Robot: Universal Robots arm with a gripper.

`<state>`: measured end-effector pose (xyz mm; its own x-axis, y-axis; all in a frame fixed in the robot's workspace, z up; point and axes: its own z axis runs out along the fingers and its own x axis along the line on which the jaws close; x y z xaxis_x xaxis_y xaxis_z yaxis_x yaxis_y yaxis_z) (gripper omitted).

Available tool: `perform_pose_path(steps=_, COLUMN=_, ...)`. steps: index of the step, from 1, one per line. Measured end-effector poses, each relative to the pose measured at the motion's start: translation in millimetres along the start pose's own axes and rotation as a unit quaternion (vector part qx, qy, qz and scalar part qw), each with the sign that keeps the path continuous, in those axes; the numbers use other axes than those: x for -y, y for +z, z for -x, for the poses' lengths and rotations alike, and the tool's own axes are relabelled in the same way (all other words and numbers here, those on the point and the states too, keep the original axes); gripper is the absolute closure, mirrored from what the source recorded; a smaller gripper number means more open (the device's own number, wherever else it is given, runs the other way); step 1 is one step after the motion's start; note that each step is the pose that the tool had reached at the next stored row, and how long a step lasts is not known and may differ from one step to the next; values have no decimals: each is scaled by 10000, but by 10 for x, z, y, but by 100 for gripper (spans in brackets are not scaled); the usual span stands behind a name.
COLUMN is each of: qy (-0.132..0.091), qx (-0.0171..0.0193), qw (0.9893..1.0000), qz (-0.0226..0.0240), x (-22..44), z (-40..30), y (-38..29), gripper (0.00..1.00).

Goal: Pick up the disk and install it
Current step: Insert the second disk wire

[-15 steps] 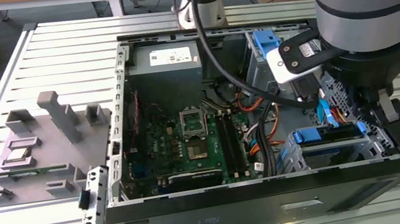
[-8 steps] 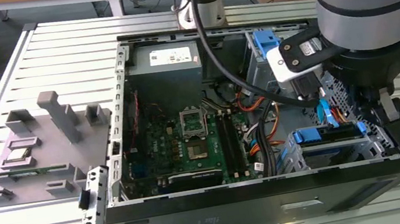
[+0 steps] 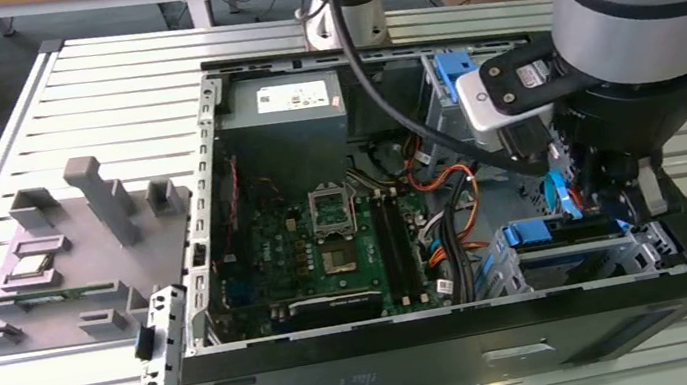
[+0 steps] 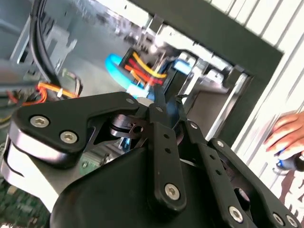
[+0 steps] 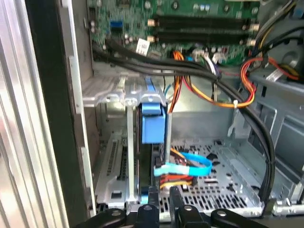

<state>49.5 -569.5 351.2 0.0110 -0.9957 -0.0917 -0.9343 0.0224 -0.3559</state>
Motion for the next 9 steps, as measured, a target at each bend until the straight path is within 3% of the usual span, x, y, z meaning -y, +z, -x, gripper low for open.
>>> perform_pose_path(steps=5, qy=40, qx=-12, qw=9990, qz=448, x=13, z=0, y=10, gripper=76)
perform_pose_path(steps=9, qy=71, qx=-22, qw=9967, qz=811, x=24, z=-1, y=18, gripper=76)
